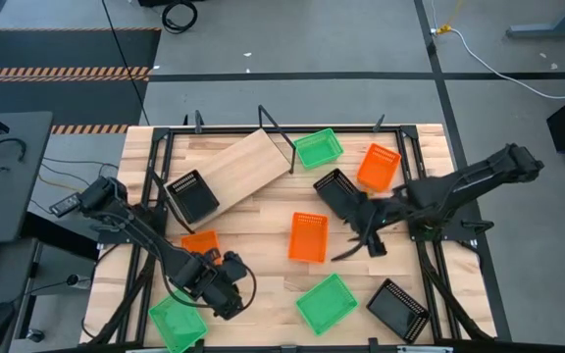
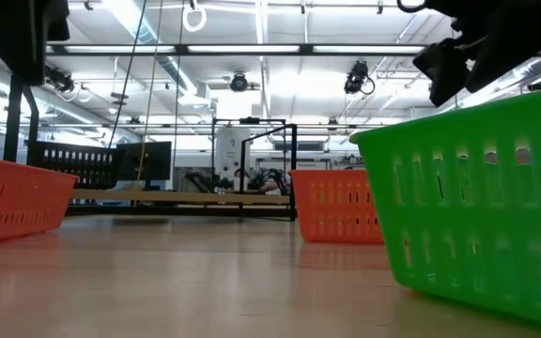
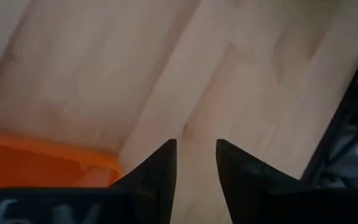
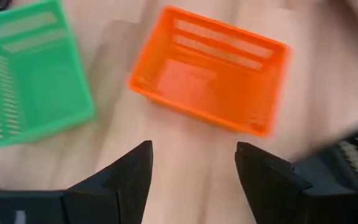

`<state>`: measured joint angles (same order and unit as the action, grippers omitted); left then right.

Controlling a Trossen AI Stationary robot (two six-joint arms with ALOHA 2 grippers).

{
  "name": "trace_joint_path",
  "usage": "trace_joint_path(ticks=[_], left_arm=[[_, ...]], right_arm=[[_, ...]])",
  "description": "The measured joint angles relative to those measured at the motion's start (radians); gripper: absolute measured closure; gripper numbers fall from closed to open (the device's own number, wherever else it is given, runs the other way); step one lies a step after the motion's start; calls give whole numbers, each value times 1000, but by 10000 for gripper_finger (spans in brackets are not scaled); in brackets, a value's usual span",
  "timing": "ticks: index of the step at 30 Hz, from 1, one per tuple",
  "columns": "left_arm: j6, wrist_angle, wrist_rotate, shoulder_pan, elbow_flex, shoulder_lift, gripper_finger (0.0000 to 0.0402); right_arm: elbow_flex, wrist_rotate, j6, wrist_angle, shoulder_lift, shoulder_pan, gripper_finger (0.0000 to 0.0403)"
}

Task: Stack baskets on shelf by color
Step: Put the middle orange bin on the shelf

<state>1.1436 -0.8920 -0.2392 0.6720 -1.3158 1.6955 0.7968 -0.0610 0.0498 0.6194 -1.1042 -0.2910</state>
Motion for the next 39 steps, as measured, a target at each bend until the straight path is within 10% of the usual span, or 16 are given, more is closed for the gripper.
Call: trace_joint_path(ticks=[12,27,39], left_arm=[[-3,-15,-87,-63,0,0,283],[-53,-3,-78,-73,0,0,283],[-97,-3,-93,-56,0,0,283]], right_arm=[[202,-29,21,-152,-386,-152,169],[303,-84,107,-188,-688,-50,174],[303,-86,-21,-199,-688,-35,387]])
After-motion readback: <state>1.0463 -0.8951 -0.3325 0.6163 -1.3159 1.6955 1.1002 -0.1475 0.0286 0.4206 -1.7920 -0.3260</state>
